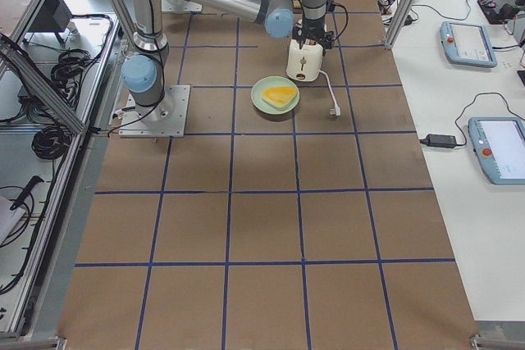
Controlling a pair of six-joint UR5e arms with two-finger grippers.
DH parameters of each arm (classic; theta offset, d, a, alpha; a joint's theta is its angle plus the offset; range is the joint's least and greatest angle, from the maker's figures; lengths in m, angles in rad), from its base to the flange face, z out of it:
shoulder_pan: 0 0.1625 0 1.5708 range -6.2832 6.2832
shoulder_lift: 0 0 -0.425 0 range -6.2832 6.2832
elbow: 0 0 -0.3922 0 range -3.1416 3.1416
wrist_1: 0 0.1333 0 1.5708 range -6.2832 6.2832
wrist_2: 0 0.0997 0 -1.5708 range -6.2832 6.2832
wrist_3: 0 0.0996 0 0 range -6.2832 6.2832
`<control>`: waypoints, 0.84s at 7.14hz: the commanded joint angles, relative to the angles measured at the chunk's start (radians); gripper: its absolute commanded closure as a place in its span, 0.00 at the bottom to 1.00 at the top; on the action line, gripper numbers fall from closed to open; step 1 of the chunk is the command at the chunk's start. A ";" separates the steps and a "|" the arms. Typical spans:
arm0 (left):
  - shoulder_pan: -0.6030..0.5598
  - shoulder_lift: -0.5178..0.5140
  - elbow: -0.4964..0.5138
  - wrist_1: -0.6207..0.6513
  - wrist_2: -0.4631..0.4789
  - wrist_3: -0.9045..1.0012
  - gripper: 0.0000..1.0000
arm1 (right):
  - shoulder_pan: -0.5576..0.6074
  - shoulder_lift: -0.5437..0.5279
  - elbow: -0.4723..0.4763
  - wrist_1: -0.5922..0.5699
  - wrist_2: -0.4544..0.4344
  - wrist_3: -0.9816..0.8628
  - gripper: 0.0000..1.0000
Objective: Press toaster with right arm
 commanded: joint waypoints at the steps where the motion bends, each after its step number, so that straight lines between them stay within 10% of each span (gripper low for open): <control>1: 0.000 0.000 0.000 0.000 0.000 0.000 0.00 | 0.000 -0.137 0.002 0.163 -0.015 0.301 0.01; 6: 0.000 0.000 0.000 0.000 0.000 0.000 0.00 | 0.006 -0.257 -0.003 0.429 -0.093 0.841 0.00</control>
